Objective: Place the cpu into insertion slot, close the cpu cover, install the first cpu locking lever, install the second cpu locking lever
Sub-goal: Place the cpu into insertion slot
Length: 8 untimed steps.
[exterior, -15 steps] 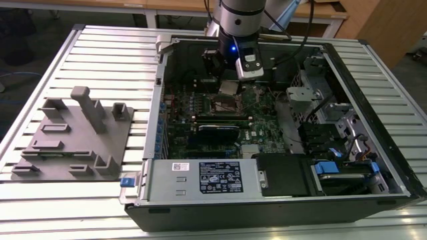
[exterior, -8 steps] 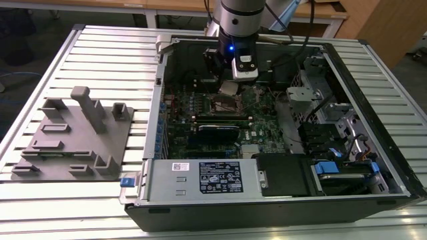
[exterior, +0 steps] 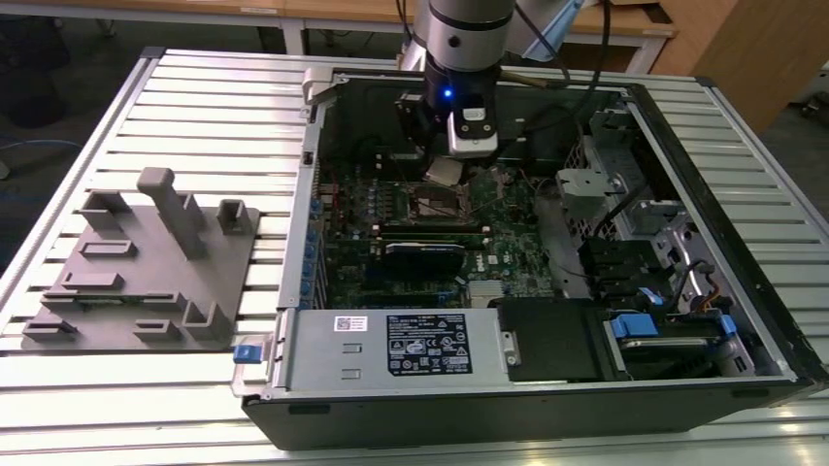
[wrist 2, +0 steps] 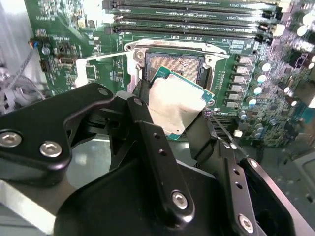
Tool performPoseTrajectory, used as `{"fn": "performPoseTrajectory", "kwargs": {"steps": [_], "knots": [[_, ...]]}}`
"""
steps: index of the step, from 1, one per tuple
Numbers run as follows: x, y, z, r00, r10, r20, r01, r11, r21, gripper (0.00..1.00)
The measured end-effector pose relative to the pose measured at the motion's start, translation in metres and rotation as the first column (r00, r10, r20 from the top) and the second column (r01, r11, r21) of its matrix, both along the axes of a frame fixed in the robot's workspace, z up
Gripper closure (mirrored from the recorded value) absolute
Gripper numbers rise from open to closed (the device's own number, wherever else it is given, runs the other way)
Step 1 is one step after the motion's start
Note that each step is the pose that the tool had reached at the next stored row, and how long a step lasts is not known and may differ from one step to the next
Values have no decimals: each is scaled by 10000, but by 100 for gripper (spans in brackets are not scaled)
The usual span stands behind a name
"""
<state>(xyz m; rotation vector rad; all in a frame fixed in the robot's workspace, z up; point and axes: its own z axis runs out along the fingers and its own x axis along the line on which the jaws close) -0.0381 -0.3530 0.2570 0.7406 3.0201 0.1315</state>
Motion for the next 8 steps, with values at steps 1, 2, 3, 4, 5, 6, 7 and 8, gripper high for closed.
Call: {"fn": "performPoseTrajectory", "kwargs": {"steps": [1, 2, 3, 4, 5, 6, 7, 8], "knots": [[0, 0, -1, 9998, -190, -1, 190, 9998, 0, 46], [0, 0, -2, 9993, -369, 0, 369, 9993, 0, 46], [0, 0, -2, 9985, -550, -1, 550, 9985, -1, 46], [0, 0, -4, 9973, -728, 0, 728, 9973, 0, 46], [0, 0, -4, 9959, -908, -1, 908, 9959, -1, 46], [0, 0, -4, 9942, -1077, -1, 1077, 9942, -1, 46], [0, 0, -4, 9925, -1220, -1, 1220, 9925, -1, 46], [0, 0, -5, 9912, -1324, -1, 1324, 9912, 0, 46]]}}
